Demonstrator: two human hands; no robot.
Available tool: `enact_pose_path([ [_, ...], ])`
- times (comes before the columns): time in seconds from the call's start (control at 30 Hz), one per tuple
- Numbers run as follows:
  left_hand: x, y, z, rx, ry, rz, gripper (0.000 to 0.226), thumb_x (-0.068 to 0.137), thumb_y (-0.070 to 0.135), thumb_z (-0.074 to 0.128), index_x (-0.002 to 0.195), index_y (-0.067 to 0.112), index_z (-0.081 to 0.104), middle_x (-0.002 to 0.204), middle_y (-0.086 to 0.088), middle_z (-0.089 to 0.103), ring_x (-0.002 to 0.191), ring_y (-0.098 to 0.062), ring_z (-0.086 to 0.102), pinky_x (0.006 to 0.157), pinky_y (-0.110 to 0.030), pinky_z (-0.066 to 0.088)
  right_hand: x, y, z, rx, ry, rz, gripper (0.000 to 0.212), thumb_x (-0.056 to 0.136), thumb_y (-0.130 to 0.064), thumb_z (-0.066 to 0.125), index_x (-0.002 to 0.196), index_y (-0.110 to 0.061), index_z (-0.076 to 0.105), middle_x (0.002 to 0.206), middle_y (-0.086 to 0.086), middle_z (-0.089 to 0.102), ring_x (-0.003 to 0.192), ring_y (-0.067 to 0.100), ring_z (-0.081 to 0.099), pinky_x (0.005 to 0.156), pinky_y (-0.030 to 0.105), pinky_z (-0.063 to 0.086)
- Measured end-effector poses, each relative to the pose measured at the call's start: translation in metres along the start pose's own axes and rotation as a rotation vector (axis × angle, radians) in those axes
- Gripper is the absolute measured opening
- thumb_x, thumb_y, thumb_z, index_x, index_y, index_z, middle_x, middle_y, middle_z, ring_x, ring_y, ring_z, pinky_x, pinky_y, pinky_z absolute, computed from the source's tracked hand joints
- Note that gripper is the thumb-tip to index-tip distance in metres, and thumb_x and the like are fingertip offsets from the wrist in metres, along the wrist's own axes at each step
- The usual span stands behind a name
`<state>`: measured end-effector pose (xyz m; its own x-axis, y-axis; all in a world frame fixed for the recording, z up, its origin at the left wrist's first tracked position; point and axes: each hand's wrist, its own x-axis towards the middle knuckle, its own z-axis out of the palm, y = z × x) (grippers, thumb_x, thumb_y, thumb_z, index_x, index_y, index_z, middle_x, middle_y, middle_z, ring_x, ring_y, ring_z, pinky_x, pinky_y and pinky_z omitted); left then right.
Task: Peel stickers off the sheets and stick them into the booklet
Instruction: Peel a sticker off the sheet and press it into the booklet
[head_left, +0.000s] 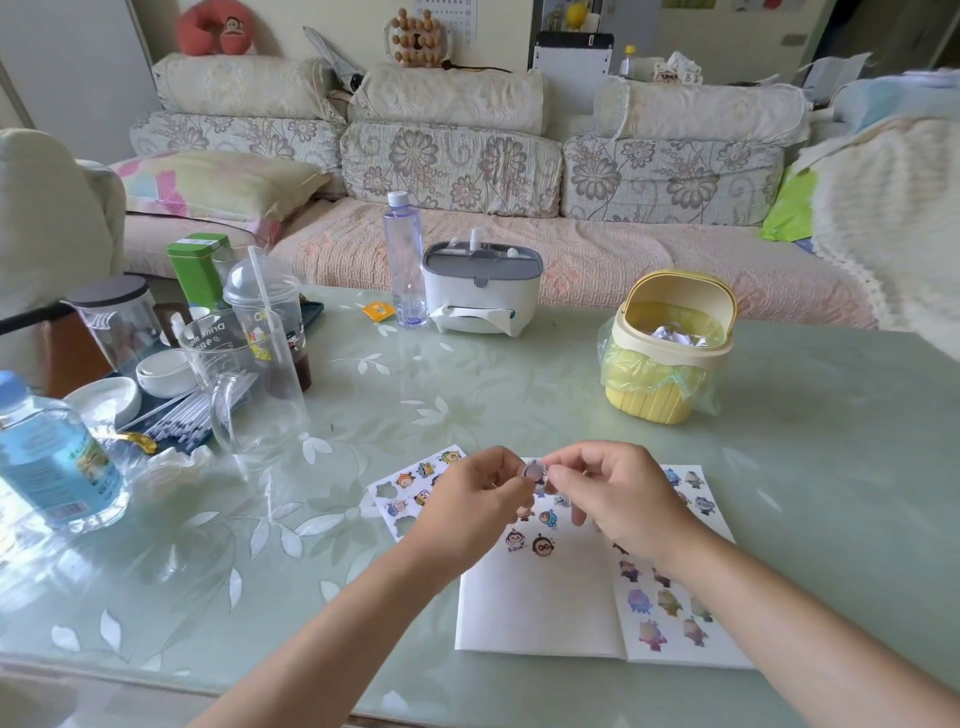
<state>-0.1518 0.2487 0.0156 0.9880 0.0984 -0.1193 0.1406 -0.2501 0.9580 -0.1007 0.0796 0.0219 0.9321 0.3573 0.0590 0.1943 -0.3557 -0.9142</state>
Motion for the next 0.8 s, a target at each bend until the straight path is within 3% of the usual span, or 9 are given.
enact_pose_path([
  [0.13, 0.002, 0.0, 0.003, 0.034, -0.017, 0.055, 0.014, 0.089, 0.027, 0.063, 0.085, 0.014, 0.064, 0.085, -0.008, 0.072, 0.067, -0.009, 0.062, 0.063, -0.027, 0.046, -0.002, -0.001, -0.003, -0.001, 0.02, 0.028, 0.014, 0.091, -0.015, 0.07, 0.08, -0.021, 0.077, 0.067, -0.002, 0.068, 0.052, 0.012, 0.057, 0.051, 0.018, 0.044],
  [0.27, 0.003, -0.001, 0.01, 0.041, 0.033, 0.119, 0.011, 0.088, 0.029, 0.062, 0.081, 0.023, 0.067, 0.079, 0.004, 0.074, 0.077, -0.019, 0.069, 0.078, -0.041, 0.056, -0.002, 0.002, -0.006, -0.089, 0.03, 0.006, 0.017, 0.088, -0.02, 0.071, 0.074, -0.028, 0.075, 0.07, 0.002, 0.071, 0.053, 0.011, 0.055, 0.058, 0.027, 0.047],
  [0.37, 0.003, 0.002, 0.015, 0.066, 0.114, 0.13, 0.016, 0.091, 0.022, 0.062, 0.077, 0.025, 0.069, 0.076, 0.008, 0.074, 0.076, -0.019, 0.069, 0.074, -0.041, 0.056, -0.003, 0.001, -0.006, -0.103, 0.091, 0.0, 0.015, 0.085, -0.02, 0.072, 0.072, -0.026, 0.076, 0.063, -0.007, 0.069, 0.052, 0.008, 0.053, 0.058, 0.025, 0.046],
  [0.5, 0.003, 0.003, 0.019, 0.006, 0.135, 0.081, 0.014, 0.087, 0.026, 0.067, 0.075, 0.027, 0.074, 0.081, -0.002, 0.074, 0.08, -0.03, 0.067, 0.064, -0.037, 0.051, -0.003, -0.001, -0.007, -0.05, 0.161, 0.018, 0.014, 0.085, -0.02, 0.072, 0.071, -0.024, 0.075, 0.062, -0.007, 0.069, 0.052, 0.008, 0.055, 0.059, 0.028, 0.048],
  [0.7, 0.003, 0.01, 0.022, -0.064, 0.148, 0.065, 0.014, 0.087, 0.028, 0.072, 0.074, 0.029, 0.076, 0.079, -0.002, 0.073, 0.07, -0.019, 0.065, 0.055, -0.025, 0.045, -0.004, -0.002, -0.009, -0.108, 0.179, -0.037, 0.012, 0.085, -0.023, 0.071, 0.074, -0.024, 0.074, 0.06, -0.019, 0.064, 0.051, 0.007, 0.049, 0.055, 0.022, 0.044],
  [0.8, 0.005, 0.009, 0.023, -0.007, 0.17, 0.108, 0.015, 0.086, 0.028, 0.072, 0.072, 0.031, 0.074, 0.074, -0.002, 0.071, 0.071, -0.032, 0.065, 0.056, -0.028, 0.046, -0.005, -0.003, -0.011, -0.164, 0.166, -0.078, 0.013, 0.084, -0.021, 0.072, 0.071, -0.024, 0.074, 0.061, -0.019, 0.064, 0.049, 0.004, 0.047, 0.052, 0.016, 0.041],
])
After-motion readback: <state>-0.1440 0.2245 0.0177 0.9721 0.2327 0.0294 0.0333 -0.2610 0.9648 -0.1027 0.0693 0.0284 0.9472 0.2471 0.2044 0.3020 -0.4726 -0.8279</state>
